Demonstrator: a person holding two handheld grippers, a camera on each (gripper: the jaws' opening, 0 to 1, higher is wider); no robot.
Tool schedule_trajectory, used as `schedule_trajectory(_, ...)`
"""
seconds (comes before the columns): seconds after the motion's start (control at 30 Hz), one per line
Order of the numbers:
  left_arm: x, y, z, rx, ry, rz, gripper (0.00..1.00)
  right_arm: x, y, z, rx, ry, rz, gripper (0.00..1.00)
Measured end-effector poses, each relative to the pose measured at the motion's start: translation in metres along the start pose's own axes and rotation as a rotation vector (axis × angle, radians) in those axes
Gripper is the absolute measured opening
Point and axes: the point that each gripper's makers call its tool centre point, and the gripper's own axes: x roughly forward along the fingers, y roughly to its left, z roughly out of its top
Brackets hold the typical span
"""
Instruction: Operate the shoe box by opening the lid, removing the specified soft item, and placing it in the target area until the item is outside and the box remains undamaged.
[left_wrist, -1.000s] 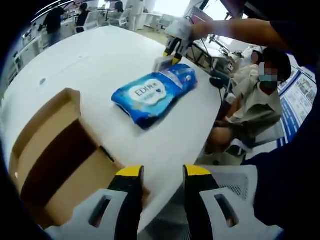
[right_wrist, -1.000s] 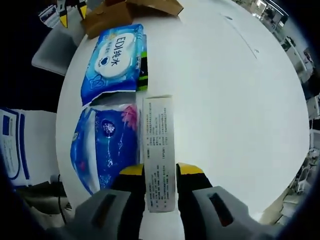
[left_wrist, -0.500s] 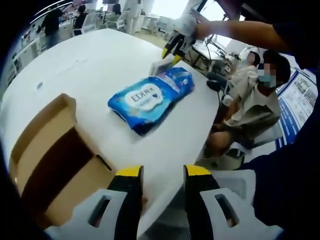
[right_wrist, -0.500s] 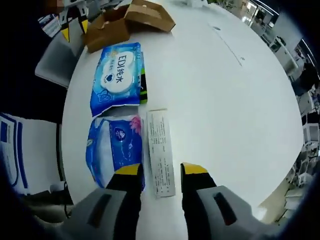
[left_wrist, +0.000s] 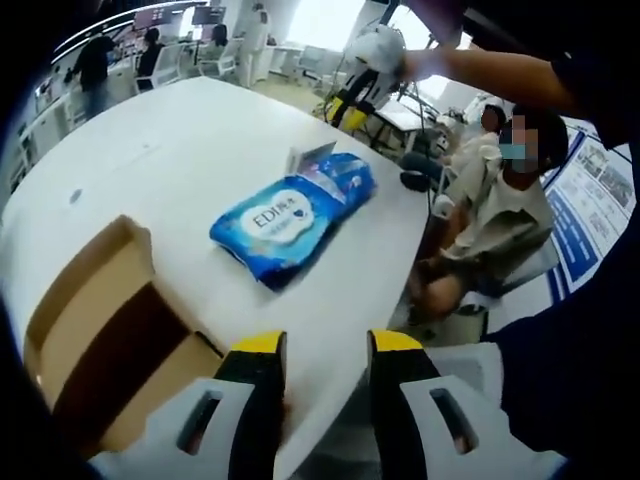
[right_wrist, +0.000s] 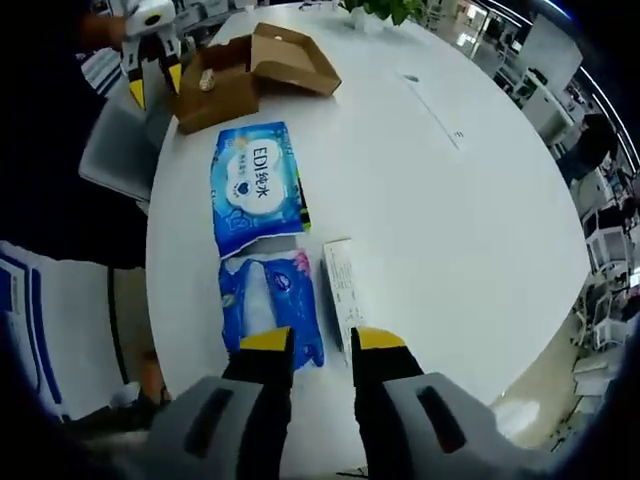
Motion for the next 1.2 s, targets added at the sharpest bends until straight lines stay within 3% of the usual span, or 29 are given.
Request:
schedule_trajectory(0.17,-0.008,0.0,-0.007,0.016,-0.01,-0.011,0.31,0.0,0.027,-0.001,-0.007,0.039,0.002,0.2)
schedule_trajectory(0.4,-0.027,0.005,-0.017,0.029,-0.034,-0.012,0.31,0.0,0.068,0.009,0.016,0.041,0.004,0.2)
schedule_trajectory(0.6,-0.044,0.012,-0.027,0.039,-0.063,-0.009,0.31,0.002,0.104,0.025,0.039,0.034,0.006,0.21)
schedule_trajectory(0.83,-0.066,0.019,-0.045,0.053,-0.085,-0.018,0.31,0.01,0.142,0.064,0.067,0.019,-0.001,0.21)
schedule_trajectory(1.0,-0.092,0.029,-0.06,0.049,-0.108,-0.009,0.31,0.021,0.163,0.106,0.076,-0.014,0.001,0.22)
schedule_trajectory(1.13,-0.111,0.046,-0.071,0.044,-0.117,0.015,0.31,0.032,0.175,0.134,0.08,-0.05,0.01,0.22)
schedule_trajectory(1.2,-0.123,0.056,-0.071,0.044,-0.155,0.041,0.3,0.04,0.18,0.145,0.074,-0.058,0.016,0.21)
